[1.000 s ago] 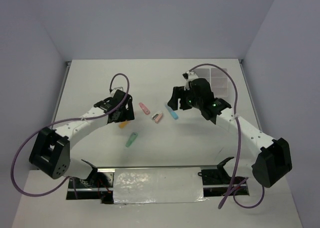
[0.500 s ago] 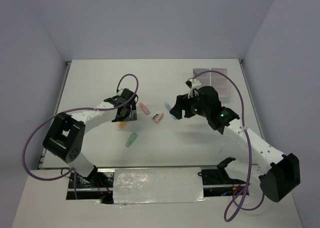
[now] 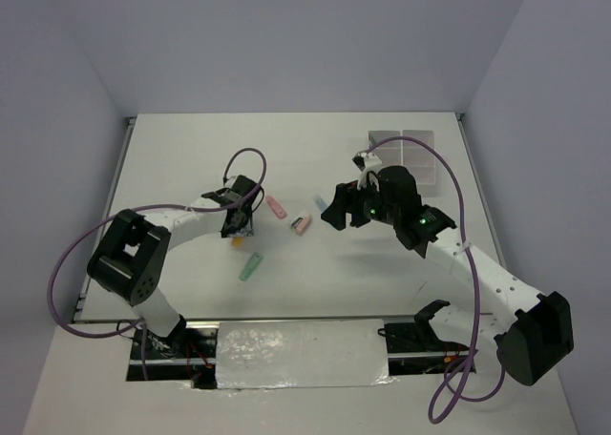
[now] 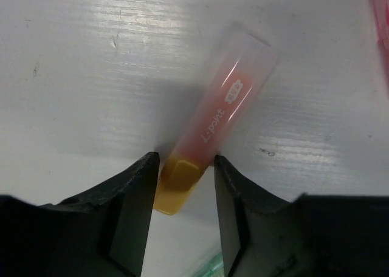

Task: Sort the stationery into containers
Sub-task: Pick up the pen from the center of the board.

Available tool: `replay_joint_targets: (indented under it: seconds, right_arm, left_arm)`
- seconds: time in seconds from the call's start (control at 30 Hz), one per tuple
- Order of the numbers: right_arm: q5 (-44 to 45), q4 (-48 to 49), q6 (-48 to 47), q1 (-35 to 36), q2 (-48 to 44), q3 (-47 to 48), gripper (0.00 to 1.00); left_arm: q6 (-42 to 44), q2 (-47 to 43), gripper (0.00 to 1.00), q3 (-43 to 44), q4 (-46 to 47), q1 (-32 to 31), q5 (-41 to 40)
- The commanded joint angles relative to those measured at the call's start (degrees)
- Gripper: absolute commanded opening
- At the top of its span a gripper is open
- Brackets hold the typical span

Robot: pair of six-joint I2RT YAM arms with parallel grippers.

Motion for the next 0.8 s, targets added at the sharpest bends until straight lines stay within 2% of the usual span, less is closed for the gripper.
replay_joint_targets:
  seconds: [0.0,0.17,0.2,0.23,0.33,0.5,0.63,0.77]
  right_arm:
    - [-1.53,3.51,0.62,0.46,-1.42,-0.55,0.77]
    - [-4.85,7.28,3.68,0.55,-0.11,-2.65,0.77]
    - [-5.56,8.25,4.48,0.55,0.16,-3.01,0.77]
    - [-6.09,9.83,5.45,0.46,0.42,-3.36,0.77]
    - [-5.22,12.30,9.67,0.55,0.86,-4.15,0.76]
    - [-3.81,21.42,22.40,0.81,1.21,-7.32,0.74]
    - [-1.18,26.36,30.75,2.30,2.09,-8.55,0.73]
    - [2.16,28.92,34.28,5.72,3.06,-7.15,0.71]
  left_arm:
    - [-0.47,1.08,0.49,-2.19,0.46,0.32,0.28]
    - [-1.00,-0.66,0.10,-2.72,0.21,0.24,0.55]
    - [-1.00,-1.55,0.03,-2.63,0.11,0.24,0.72]
    - [-0.83,-2.77,0.01,-2.63,0.37,0.24,1.24]
    - [0.22,-10.92,0.00,-2.98,2.48,0.24,5.27]
    - [1.46,-20.70,0.00,-5.09,8.28,-0.55,19.06]
    - [1.19,-25.36,0.00,-4.65,9.25,-3.01,21.98]
    - [2.33,-28.01,0.00,-4.65,11.09,-6.26,23.92]
